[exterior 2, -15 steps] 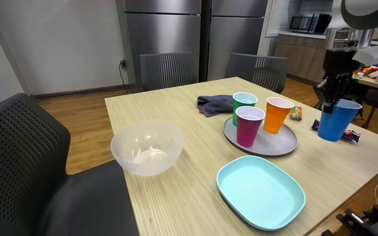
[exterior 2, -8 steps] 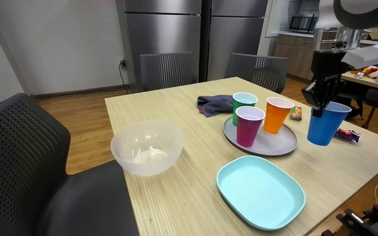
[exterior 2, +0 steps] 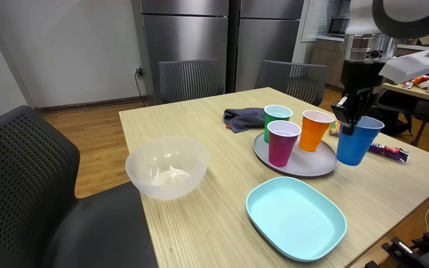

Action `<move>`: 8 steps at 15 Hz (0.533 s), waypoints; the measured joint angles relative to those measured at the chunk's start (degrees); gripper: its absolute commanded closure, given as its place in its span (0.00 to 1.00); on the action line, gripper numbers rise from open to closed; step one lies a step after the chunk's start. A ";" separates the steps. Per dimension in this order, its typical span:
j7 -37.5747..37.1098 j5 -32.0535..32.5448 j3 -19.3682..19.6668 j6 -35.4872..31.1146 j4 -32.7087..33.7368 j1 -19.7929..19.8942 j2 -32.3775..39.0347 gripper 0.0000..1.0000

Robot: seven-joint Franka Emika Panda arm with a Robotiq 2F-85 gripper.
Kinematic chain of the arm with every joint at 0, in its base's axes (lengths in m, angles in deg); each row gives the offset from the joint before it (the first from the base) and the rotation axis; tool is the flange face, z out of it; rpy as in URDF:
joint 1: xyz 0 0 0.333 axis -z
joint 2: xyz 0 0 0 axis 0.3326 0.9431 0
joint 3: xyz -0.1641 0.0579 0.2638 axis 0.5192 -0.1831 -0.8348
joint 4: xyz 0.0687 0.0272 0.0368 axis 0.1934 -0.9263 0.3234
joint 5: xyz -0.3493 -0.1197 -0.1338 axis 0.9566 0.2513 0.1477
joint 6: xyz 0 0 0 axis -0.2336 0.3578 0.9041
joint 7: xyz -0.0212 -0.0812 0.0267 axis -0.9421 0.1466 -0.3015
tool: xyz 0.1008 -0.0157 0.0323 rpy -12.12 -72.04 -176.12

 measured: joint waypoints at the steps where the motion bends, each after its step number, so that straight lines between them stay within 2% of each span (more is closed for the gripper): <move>1: 0.42 0.05 -0.04 -0.89 -0.26 0.00 0.12 0.99; 8: 5.86 0.06 -0.04 -6.63 -1.71 0.00 1.18 0.99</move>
